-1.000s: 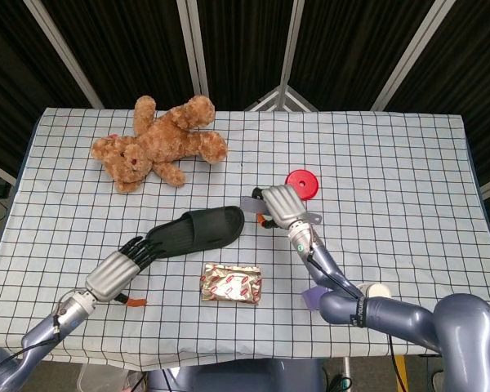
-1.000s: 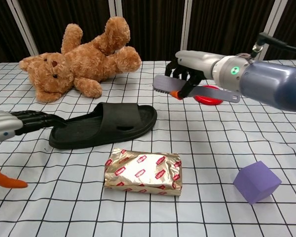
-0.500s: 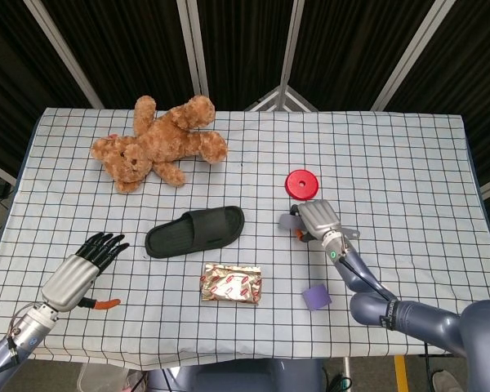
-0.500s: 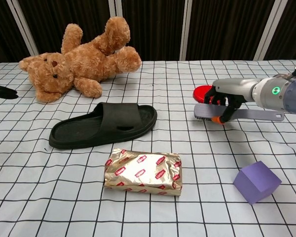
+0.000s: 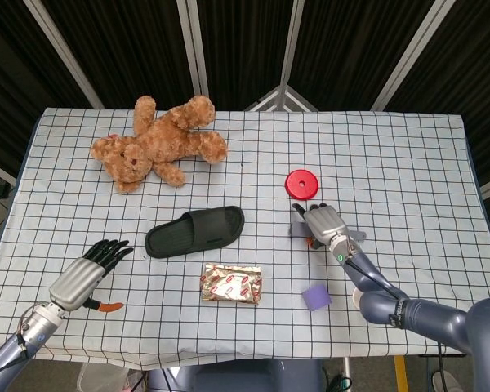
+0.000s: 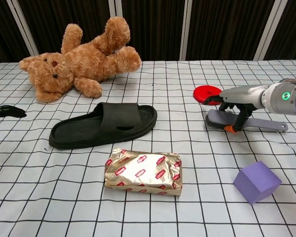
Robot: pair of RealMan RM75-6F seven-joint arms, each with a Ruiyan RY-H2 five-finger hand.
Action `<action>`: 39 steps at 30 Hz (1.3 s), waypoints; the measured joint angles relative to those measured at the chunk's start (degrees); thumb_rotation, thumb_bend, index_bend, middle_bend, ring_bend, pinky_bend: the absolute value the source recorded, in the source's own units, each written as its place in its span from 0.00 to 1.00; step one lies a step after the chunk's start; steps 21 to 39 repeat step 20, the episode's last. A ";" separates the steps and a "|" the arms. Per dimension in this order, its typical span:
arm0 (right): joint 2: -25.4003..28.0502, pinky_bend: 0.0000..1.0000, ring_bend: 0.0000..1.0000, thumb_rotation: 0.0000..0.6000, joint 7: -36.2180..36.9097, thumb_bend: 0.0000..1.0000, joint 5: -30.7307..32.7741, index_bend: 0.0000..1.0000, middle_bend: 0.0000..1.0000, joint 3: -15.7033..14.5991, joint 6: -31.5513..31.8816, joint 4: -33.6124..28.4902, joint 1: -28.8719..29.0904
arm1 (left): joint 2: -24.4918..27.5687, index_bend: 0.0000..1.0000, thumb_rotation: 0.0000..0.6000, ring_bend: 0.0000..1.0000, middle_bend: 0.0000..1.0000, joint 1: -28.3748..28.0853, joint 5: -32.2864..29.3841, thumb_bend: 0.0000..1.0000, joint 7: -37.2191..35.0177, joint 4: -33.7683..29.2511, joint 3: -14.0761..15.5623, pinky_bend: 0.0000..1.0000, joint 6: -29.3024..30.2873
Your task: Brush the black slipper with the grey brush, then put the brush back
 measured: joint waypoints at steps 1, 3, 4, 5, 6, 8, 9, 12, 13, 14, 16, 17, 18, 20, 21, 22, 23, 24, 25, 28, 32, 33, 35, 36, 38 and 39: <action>0.34 0.16 0.04 1.00 -0.72 0.46 0.17 0.00 0.00 -0.12 0.97 -0.71 0.08 | 0.06 0.00 0.75 0.00 0.00 0.02 0.00 0.11 0.11 -0.09 -0.08 0.03 0.00; 0.99 0.15 0.02 1.00 -1.60 0.46 0.43 0.00 0.00 -0.25 2.32 -2.23 0.13 | 0.13 0.00 0.75 0.00 0.00 0.14 0.16 0.11 0.45 -0.30 -0.16 0.03 0.24; 1.51 0.14 0.01 1.00 -2.13 0.45 0.62 0.00 0.00 -0.33 2.96 -3.42 0.13 | 0.17 0.00 0.75 0.00 0.00 0.25 0.31 0.11 0.69 -0.47 -0.20 0.03 0.48; 1.93 0.13 0.01 1.00 -2.44 0.45 0.76 0.00 0.00 -0.38 3.41 -4.38 0.10 | 0.20 0.00 0.75 0.00 0.00 0.33 0.48 0.11 0.87 -0.62 -0.21 0.03 0.70; 2.40 0.12 0.00 1.00 -2.67 0.44 0.86 0.00 0.00 -0.40 3.89 -5.42 0.04 | 0.24 0.00 0.75 0.00 0.00 0.42 0.72 0.11 1.01 -0.81 -0.22 0.03 0.95; 3.68 0.09 0.00 1.00 -2.99 0.43 0.90 0.00 0.00 -0.42 5.24 -8.23 -0.28 | 0.38 0.00 0.75 0.00 0.00 0.63 1.38 0.11 1.41 -1.29 -0.21 0.03 1.66; 4.32 0.06 0.00 1.00 -3.02 0.43 0.78 0.00 0.00 -0.40 5.97 -9.60 -0.51 | 0.47 0.00 0.75 0.00 0.00 0.72 1.71 0.11 1.58 -1.53 -0.19 0.03 1.98; 6.88 0.01 0.00 1.00 -2.35 0.43 -1.16 0.00 0.00 -0.30 9.57 -14.95 -2.06 | 1.04 0.00 0.75 0.00 0.00 1.01 2.70 0.11 1.97 -2.70 0.00 0.03 2.78; 7.90 0.01 0.00 1.00 -1.76 0.43 -2.92 0.00 0.00 -0.32 11.60 -16.99 -3.03 | 1.41 0.00 0.74 0.00 0.00 1.15 3.00 0.11 2.18 -3.23 0.09 0.03 3.09; 8.65 0.01 0.00 1.00 -1.25 0.43 -4.63 0.00 0.00 -0.41 13.38 -18.31 -3.92 | 1.67 0.00 0.74 0.00 0.00 1.29 3.21 0.11 2.41 -3.59 0.13 0.03 3.43; 10.46 0.00 0.00 1.00 0.06 0.43 -9.72 0.00 0.00 -1.07 18.54 -21.23 -6.63 | 2.11 0.00 0.73 0.00 0.00 1.80 3.58 0.11 3.10 -4.15 0.17 0.03 4.51; 11.27 0.00 0.00 1.00 0.55 0.43 -12.14 0.00 0.00 -1.63 21.16 -22.39 -8.11 | 2.23 0.00 0.74 0.00 0.00 2.14 3.67 0.11 3.40 -4.30 0.18 0.03 5.03; 12.07 0.00 0.00 1.00 0.94 0.43 -14.48 0.00 0.00 -2.38 23.99 -23.44 -9.80 | 2.32 0.00 0.74 0.00 0.00 2.54 3.71 0.11 3.66 -4.37 0.21 0.03 5.52; 13.78 0.00 0.00 1.00 1.42 0.43 -19.22 0.00 0.00 -4.52 31.35 -25.28 -14.37 | 2.46 0.00 0.74 0.00 0.00 3.45 3.51 0.11 4.14 -4.28 0.31 0.03 6.01; 13.78 0.00 0.00 1.00 1.42 0.43 -19.22 0.00 0.00 -4.52 31.35 -25.28 -14.37 | 2.46 0.00 0.74 0.00 0.00 3.45 3.51 0.11 4.14 -4.28 0.31 0.03 6.01; 13.78 0.00 0.00 1.00 1.42 0.43 -19.22 0.00 0.00 -4.52 31.35 -25.28 -14.37 | 2.46 0.00 0.74 0.00 0.00 3.45 3.51 0.11 4.14 -4.28 0.31 0.03 6.01; 13.78 0.00 0.00 1.00 1.42 0.43 -19.22 0.00 0.00 -4.52 31.35 -25.28 -14.37 | 2.46 0.00 0.74 0.00 0.00 3.45 3.51 0.11 4.14 -4.28 0.31 0.03 6.01; 13.78 0.00 0.00 1.00 1.42 0.43 -19.22 0.00 0.00 -4.52 31.35 -25.28 -14.37 | 2.46 0.00 0.74 0.00 0.00 3.45 3.51 0.11 4.14 -4.28 0.31 0.03 6.01; 13.78 0.00 0.00 1.00 1.42 0.43 -19.22 0.00 0.00 -4.52 31.35 -25.28 -14.37 | 2.46 0.00 0.74 0.00 0.00 3.45 3.51 0.11 4.14 -4.28 0.31 0.03 6.01; 13.78 0.00 0.00 1.00 1.42 0.43 -19.22 0.00 0.00 -4.52 31.35 -25.28 -14.37 | 2.46 0.00 0.74 0.00 0.00 3.45 3.51 0.11 4.14 -4.28 0.31 0.03 6.01; 13.78 0.00 0.00 1.00 1.42 0.43 -19.22 0.00 0.00 -4.52 31.35 -25.28 -14.37 | 2.46 0.00 0.74 0.00 0.00 3.45 3.51 0.11 4.14 -4.28 0.31 0.03 6.01; 13.78 0.00 0.00 1.00 1.42 0.43 -19.22 0.00 0.00 -4.52 31.35 -25.28 -14.37 | 2.46 0.00 0.74 0.00 0.00 3.45 3.51 0.11 4.14 -4.28 0.31 0.03 6.01; 13.78 0.00 0.00 1.00 1.42 0.43 -19.22 0.00 0.00 -4.52 31.35 -25.28 -14.37 | 2.46 0.00 0.74 0.00 0.00 3.45 3.51 0.11 4.14 -4.28 0.31 0.03 6.01; 13.78 0.00 0.00 1.00 1.42 0.43 -19.22 0.00 0.00 -4.52 31.35 -25.28 -14.37 | 2.46 0.00 0.74 0.00 0.00 3.45 3.51 0.11 4.14 -4.28 0.31 0.03 6.01; 13.78 0.00 0.00 1.00 1.42 0.43 -19.22 0.00 0.00 -4.52 31.35 -25.28 -14.37 | 2.46 0.00 0.74 0.00 0.00 3.45 3.51 0.11 4.14 -4.28 0.31 0.03 6.01; 13.78 0.00 0.00 1.00 1.42 0.43 -19.22 0.00 0.00 -4.52 31.35 -25.28 -14.37 | 2.46 0.00 0.74 0.00 0.00 3.45 3.51 0.11 4.14 -4.28 0.31 0.03 6.01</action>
